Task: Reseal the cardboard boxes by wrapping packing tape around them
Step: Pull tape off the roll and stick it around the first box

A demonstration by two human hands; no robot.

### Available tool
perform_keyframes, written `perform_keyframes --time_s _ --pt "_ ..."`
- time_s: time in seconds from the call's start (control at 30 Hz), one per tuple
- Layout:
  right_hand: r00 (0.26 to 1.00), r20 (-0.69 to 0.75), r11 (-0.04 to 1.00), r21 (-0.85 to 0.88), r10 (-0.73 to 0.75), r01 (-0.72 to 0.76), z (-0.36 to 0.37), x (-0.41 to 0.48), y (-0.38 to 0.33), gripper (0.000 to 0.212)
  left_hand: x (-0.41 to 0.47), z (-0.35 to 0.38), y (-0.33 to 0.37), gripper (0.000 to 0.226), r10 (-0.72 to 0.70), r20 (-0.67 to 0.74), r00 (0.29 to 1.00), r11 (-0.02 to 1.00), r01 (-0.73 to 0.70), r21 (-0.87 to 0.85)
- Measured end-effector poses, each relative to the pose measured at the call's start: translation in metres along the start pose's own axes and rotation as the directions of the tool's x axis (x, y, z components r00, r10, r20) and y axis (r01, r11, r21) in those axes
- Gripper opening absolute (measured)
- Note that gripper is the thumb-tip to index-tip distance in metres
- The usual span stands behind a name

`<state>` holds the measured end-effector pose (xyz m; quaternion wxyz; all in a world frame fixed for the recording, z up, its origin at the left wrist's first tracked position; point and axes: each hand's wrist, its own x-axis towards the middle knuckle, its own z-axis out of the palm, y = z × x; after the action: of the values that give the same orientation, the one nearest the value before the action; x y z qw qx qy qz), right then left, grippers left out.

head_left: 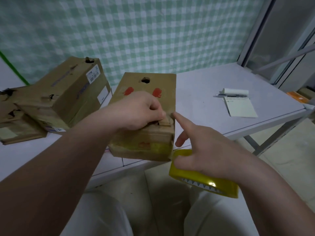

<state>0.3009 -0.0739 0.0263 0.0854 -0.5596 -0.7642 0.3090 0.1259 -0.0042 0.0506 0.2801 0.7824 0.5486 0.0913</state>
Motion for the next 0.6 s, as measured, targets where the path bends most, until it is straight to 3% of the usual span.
perform_keyframes --time_s 0.1,0.33,0.6 --pt "1.000 0.015 1.000 0.019 -0.023 0.022 0.004 0.000 -0.001 0.098 -0.004 0.002 0.003 0.024 0.033 0.001 0.999 0.997 -0.033 0.064" --pt "0.999 -0.003 0.999 0.012 -0.033 0.033 0.010 0.001 0.005 0.100 0.001 0.009 -0.003 0.043 0.010 -0.019 1.000 0.995 -0.008 0.104" --pt "1.000 -0.021 0.999 -0.035 -0.016 0.015 0.020 -0.001 0.007 0.106 0.003 0.016 -0.010 0.019 -0.016 -0.228 0.974 0.996 -0.005 -0.093"
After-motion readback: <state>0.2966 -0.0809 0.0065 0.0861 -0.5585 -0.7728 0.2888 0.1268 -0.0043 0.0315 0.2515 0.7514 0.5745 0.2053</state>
